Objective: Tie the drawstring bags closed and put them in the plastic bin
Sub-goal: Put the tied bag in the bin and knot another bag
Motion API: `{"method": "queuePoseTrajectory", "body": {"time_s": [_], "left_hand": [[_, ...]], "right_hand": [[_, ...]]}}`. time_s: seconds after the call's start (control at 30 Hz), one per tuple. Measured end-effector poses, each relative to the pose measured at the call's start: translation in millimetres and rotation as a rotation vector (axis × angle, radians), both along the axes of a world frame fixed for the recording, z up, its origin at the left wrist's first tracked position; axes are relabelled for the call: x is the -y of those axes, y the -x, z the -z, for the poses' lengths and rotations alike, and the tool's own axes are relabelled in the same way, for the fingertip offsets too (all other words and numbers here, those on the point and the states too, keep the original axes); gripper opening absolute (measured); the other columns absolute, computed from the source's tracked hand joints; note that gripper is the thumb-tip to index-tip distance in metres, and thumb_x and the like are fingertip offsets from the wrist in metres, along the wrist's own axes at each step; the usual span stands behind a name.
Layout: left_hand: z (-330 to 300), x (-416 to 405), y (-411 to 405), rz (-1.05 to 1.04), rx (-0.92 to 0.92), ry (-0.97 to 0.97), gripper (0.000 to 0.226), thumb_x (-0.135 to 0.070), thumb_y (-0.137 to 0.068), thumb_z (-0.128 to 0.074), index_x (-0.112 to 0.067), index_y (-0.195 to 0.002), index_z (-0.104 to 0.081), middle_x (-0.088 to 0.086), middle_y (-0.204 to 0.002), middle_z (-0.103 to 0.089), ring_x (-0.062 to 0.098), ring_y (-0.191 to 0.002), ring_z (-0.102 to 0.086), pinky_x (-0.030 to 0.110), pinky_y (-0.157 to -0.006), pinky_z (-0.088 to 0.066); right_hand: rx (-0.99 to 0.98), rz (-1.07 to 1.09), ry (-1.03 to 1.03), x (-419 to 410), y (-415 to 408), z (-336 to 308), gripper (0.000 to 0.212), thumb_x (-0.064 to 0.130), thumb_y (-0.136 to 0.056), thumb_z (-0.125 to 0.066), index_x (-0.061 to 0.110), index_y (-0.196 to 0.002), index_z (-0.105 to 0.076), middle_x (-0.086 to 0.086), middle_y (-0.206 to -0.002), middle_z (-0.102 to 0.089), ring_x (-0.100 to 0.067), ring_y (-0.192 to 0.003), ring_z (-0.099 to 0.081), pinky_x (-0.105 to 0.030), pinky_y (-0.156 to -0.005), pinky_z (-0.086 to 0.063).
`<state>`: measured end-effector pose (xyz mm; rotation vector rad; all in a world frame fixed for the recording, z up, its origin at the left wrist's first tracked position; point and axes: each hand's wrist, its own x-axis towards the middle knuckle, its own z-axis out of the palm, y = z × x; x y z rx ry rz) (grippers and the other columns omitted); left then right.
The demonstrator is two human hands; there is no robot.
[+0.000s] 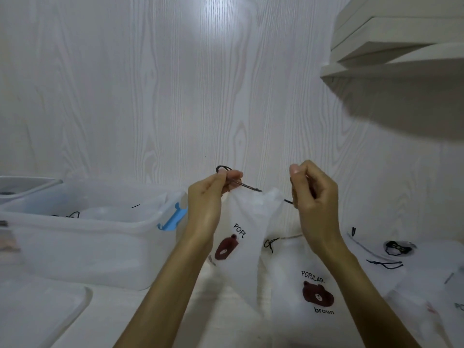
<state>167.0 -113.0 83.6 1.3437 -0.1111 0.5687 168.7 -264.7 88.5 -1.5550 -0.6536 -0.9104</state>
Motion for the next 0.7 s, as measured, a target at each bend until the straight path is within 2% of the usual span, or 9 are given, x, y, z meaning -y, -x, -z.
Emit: {"method": "queuePoseTrajectory", "body": {"time_s": [0.07,0.17,0.27,0.33,0.43,0.5,0.57,0.63,0.7], "left_hand": [[4,1,-2,-0.016,-0.068,0.033,0.03,-0.021,-0.098,-0.046,-0.019,-0.082,-0.071,-0.013,-0.073,-0.073,-0.006,-0.071,-0.067,0.008,-0.071,-0.047],[12,1,-4,0.055,-0.154,0.146,0.031,-0.019,-0.1,-0.041,-0.014,-0.084,-0.066,-0.004,-0.082,-0.074,0.002,-0.076,-0.07,0.019,-0.082,-0.051],[13,-7,-6,0.253,-0.142,0.313,0.03,-0.019,-0.103,-0.034,-0.011,-0.084,-0.056,0.002,-0.082,-0.075,0.01,-0.079,-0.072,0.022,-0.074,-0.056],[14,-11,-7,0.343,-0.181,0.349,0.028,-0.016,-0.102,-0.036,-0.011,-0.08,-0.053,0.0,-0.066,-0.071,0.011,-0.064,-0.07,0.022,-0.064,-0.058],[20,-16,-10,0.37,-0.26,0.268,0.025,-0.013,-0.099,-0.041,-0.013,-0.076,-0.05,-0.006,-0.046,-0.043,0.006,-0.04,-0.047,0.02,-0.051,-0.051],[22,-17,-12,0.415,-0.296,0.207,0.024,-0.016,-0.098,-0.042,-0.014,-0.076,-0.05,-0.007,-0.046,-0.034,0.006,-0.039,-0.038,0.019,-0.049,-0.045],[23,-16,-11,0.466,-0.303,0.135,0.025,-0.018,-0.1,-0.04,-0.013,-0.078,-0.051,-0.008,-0.047,-0.034,0.006,-0.04,-0.037,0.019,-0.05,-0.045],[24,-15,-8,0.479,-0.304,0.035,0.026,-0.02,-0.101,-0.04,-0.012,-0.082,-0.055,-0.007,-0.048,-0.038,0.005,-0.042,-0.042,0.02,-0.058,-0.052],[24,-16,-8,0.438,-0.31,-0.081,0.026,-0.023,-0.1,-0.042,-0.011,-0.088,-0.061,-0.007,-0.05,-0.045,0.005,-0.046,-0.049,0.027,-0.076,-0.056]], "right_hand": [[-0.01,0.062,0.098,-2,-3,10,0.039,0.015,-0.096,-0.049,0.017,-0.061,-0.033,0.009,-0.052,-0.031,-0.004,-0.049,-0.027,-0.013,-0.048,-0.026],[-0.281,0.062,0.152,-5,-15,25,0.032,0.017,-0.095,-0.053,0.013,-0.066,-0.04,0.012,-0.051,-0.031,-0.004,-0.046,-0.029,-0.014,-0.048,-0.027],[-0.755,-0.267,0.042,-6,-18,21,0.018,0.023,-0.092,-0.058,0.014,-0.081,-0.047,0.006,-0.051,-0.031,-0.006,-0.041,-0.027,-0.02,-0.045,-0.034],[-0.905,-0.408,0.109,1,-19,19,0.02,0.023,-0.093,-0.057,0.015,-0.077,-0.049,0.004,-0.053,-0.028,-0.009,-0.042,-0.024,-0.022,-0.05,-0.042],[-0.966,-0.374,0.378,10,-14,20,0.013,0.021,-0.094,-0.056,0.011,-0.089,-0.063,0.005,-0.053,-0.029,-0.009,-0.045,-0.026,-0.022,-0.064,-0.05],[-0.958,-0.354,0.554,13,-12,20,0.019,0.02,-0.095,-0.053,0.009,-0.098,-0.068,0.005,-0.054,-0.03,-0.009,-0.046,-0.029,-0.02,-0.068,-0.051],[-0.918,-0.343,0.702,12,-9,18,0.021,0.021,-0.095,-0.054,0.011,-0.099,-0.072,0.002,-0.057,-0.034,-0.008,-0.048,-0.033,-0.017,-0.066,-0.05],[-0.853,-0.328,0.81,10,-6,17,0.018,0.024,-0.093,-0.057,0.018,-0.09,-0.074,-0.004,-0.064,-0.042,-0.006,-0.051,-0.039,-0.013,-0.062,-0.046],[-0.819,-0.352,0.866,9,-4,17,0.016,0.029,-0.091,-0.059,0.023,-0.089,-0.074,0.001,-0.069,-0.055,-0.003,-0.058,-0.048,-0.011,-0.063,-0.042]]}}
